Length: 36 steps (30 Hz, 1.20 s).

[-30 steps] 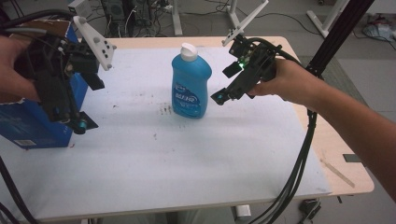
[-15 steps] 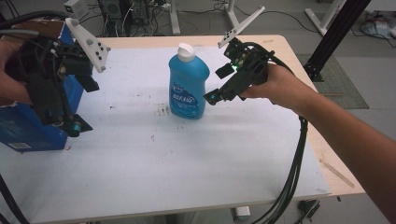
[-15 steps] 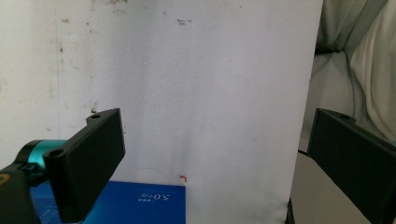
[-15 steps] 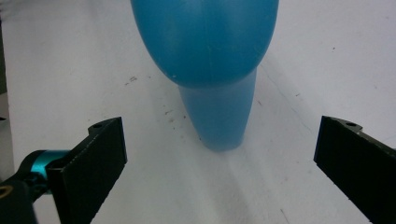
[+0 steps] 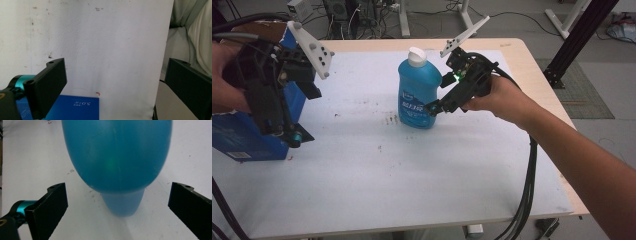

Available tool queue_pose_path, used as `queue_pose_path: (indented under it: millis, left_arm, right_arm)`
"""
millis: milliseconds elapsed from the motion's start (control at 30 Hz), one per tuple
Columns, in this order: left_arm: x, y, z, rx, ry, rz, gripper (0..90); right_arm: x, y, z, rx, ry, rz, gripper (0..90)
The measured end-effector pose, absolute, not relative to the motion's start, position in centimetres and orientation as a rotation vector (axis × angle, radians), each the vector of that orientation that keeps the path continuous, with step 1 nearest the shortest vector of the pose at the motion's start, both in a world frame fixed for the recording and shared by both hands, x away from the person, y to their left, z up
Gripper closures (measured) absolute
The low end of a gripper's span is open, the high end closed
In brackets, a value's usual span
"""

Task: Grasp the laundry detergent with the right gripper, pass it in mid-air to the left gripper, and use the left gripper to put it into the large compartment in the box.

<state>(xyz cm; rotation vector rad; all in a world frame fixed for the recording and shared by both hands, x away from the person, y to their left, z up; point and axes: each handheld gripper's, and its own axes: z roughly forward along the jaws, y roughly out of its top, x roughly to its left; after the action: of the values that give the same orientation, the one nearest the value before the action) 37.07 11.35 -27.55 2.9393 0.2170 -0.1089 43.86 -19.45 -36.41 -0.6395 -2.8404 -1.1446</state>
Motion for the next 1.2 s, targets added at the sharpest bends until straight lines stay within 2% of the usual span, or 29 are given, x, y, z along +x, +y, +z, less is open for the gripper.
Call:
queue_pose_path:
  millis: [933, 1033, 1067, 1200]
  left_arm:
    - [37.2, 11.4, -27.5, 2.94, 0.224, -0.11, 4.1]
    - [37.2, 11.4, -27.5, 2.942, 0.221, -0.108, 4.1]
    - [37.2, 11.5, -27.5, 2.941, 0.226, -0.11, 4.1]
    - [37.2, 11.5, -27.6, 2.938, 0.231, -0.109, 4.1]
  right_arm:
    - [44.1, -18.0, -38.6, -0.621, -2.785, -1.305, 4.5]
    - [44.3, -18.2, -39.0, -0.627, -2.761, -1.343, 9.1]
    - [44.3, -18.3, -39.1, -0.622, -2.759, -1.357, 13.9]
    - [44.3, -18.3, -39.4, -0.623, -2.733, -1.4, 16.0]
